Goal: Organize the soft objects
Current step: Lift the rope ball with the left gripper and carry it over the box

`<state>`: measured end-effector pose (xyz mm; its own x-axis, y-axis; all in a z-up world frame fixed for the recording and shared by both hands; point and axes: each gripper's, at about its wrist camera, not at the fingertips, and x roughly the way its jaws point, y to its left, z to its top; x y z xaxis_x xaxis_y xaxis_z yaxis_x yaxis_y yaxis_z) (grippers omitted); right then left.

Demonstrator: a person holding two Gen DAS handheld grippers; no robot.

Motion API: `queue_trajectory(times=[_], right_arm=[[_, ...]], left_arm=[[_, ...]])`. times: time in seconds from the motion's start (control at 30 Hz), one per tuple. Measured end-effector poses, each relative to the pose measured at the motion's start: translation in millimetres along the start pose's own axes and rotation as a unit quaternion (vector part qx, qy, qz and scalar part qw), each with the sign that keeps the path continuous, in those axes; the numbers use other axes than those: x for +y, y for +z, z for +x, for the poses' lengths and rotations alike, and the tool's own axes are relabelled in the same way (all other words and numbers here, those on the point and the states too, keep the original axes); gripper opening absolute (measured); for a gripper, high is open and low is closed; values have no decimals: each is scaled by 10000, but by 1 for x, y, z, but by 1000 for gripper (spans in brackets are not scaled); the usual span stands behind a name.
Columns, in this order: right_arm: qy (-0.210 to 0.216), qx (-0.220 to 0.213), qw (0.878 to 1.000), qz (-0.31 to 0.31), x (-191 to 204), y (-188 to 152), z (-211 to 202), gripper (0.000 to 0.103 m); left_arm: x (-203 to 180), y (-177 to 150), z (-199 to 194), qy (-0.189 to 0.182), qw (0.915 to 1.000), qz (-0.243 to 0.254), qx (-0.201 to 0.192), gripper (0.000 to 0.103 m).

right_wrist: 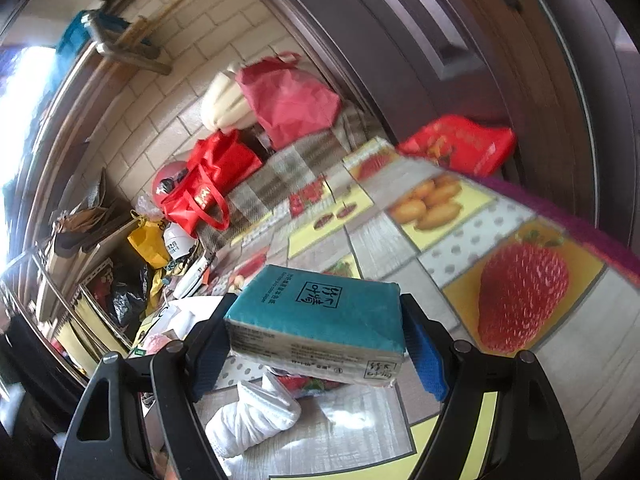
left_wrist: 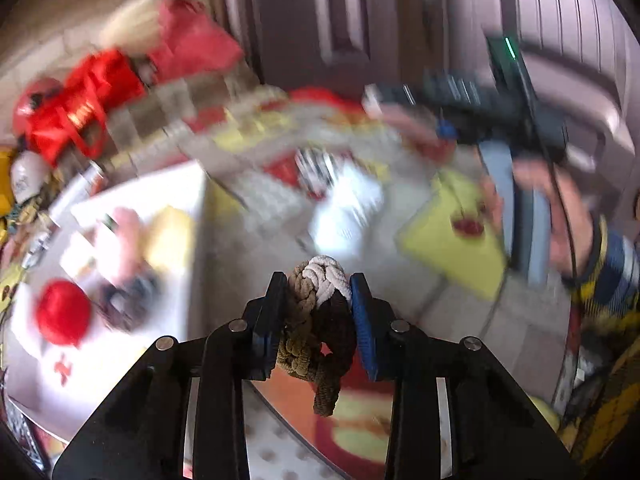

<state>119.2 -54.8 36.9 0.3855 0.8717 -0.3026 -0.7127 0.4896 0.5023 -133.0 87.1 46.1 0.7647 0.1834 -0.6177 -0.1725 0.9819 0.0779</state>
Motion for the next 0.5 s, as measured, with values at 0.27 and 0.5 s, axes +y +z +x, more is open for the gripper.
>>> queue_trajectory(times=[0.27,0.5], right_arm=[[-110,-357,9952,-909,50,-14,-9,79],[-176,-237,9920,-1228,75,-24,4,79]], left_arm=[[81,33,-11,1312,9807,-1020,-1031,32],[142,27,-20,2073,9590,-1636,-1027,32]])
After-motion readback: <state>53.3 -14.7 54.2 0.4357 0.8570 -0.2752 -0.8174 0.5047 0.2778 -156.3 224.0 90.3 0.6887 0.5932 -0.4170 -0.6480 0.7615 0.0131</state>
